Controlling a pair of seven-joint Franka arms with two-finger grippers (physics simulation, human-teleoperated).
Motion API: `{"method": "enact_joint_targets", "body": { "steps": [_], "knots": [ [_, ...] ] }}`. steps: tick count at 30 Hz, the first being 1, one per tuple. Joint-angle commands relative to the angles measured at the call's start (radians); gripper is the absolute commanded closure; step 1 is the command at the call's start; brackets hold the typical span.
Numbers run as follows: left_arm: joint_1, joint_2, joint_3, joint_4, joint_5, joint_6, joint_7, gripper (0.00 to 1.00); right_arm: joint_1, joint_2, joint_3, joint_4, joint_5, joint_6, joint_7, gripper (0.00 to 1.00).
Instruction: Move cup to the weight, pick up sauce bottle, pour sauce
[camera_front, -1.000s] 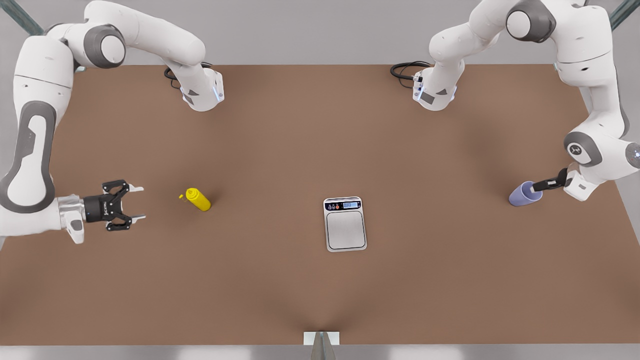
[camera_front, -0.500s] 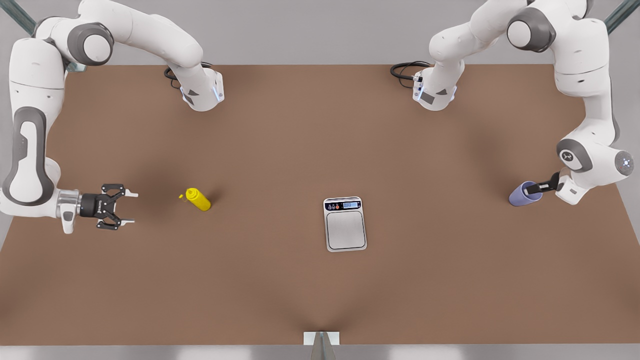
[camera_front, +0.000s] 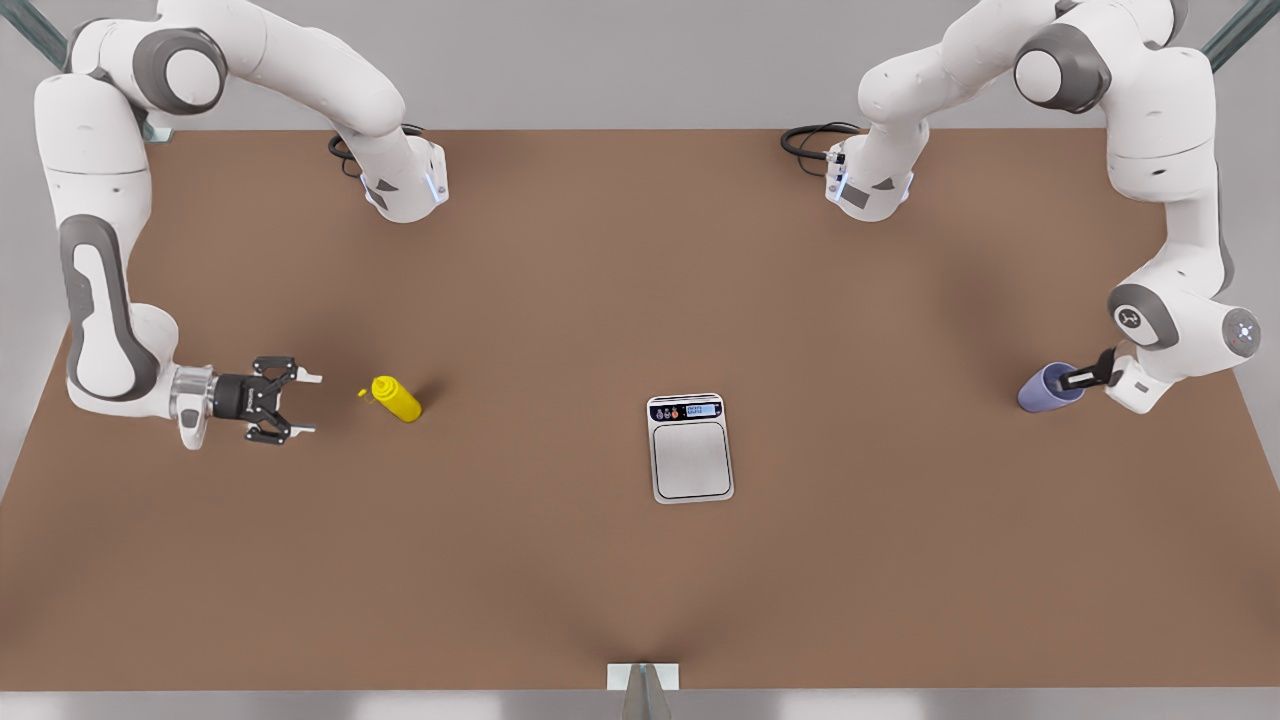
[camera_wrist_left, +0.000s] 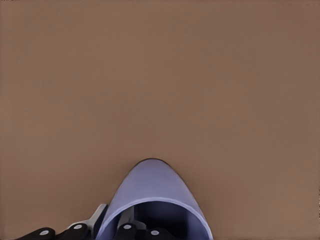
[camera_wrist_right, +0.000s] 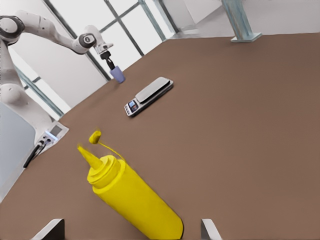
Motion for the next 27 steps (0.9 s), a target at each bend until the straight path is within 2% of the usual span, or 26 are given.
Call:
{"method": "enact_joint_targets", "body": {
  "steps": [1, 8, 11, 14, 18, 22, 24, 27],
  "knots": [
    [0.0, 0.0, 0.0, 0.002, 0.001, 0.0, -0.002, 0.79, 0.0, 0.0, 0.0, -0.003, -0.001, 0.004, -0.001, 0.0],
    [-0.008, -0.002, -0.005, 0.026, 0.002, -0.006, 0.0, 0.79, 0.009, 0.0, 0.0, -0.085, 0.079, 0.068, -0.119, 0.0],
    [-0.051, -0.041, -0.003, 0.037, 0.001, -0.031, -0.017, 0.79, 0.018, 0.0, 0.004, -0.092, 0.129, 0.099, -0.466, 0.0],
    [-0.13, -0.106, -0.012, 0.088, 0.001, -0.158, -0.155, 0.79, 0.017, 0.001, 0.002, -0.094, 0.129, 0.105, -0.569, 0.0],
    [-0.23, -0.101, -0.216, 0.164, 0.004, -0.219, -0.569, 0.79, 0.001, 0.004, 0.002, -0.082, 0.103, 0.062, -0.601, 0.0],
    [-0.374, -0.068, -0.352, 0.241, 0.01, -0.229, -1.081, 0.79, 0.0, 0.063, 0.002, -0.078, 0.109, 0.057, -0.649, 0.0],
    [-0.376, -0.003, -0.497, 0.324, 0.11, -0.229, -1.468, 0.79, 0.003, 0.076, 0.002, -0.08, 0.114, 0.057, -0.664, 0.0],
    [-0.491, 0.136, -0.541, 0.503, 0.18, -0.229, -1.807, 0.79, -0.029, 0.103, 0.0, -0.074, 0.154, 0.047, -0.716, 0.0]
  ]
}}
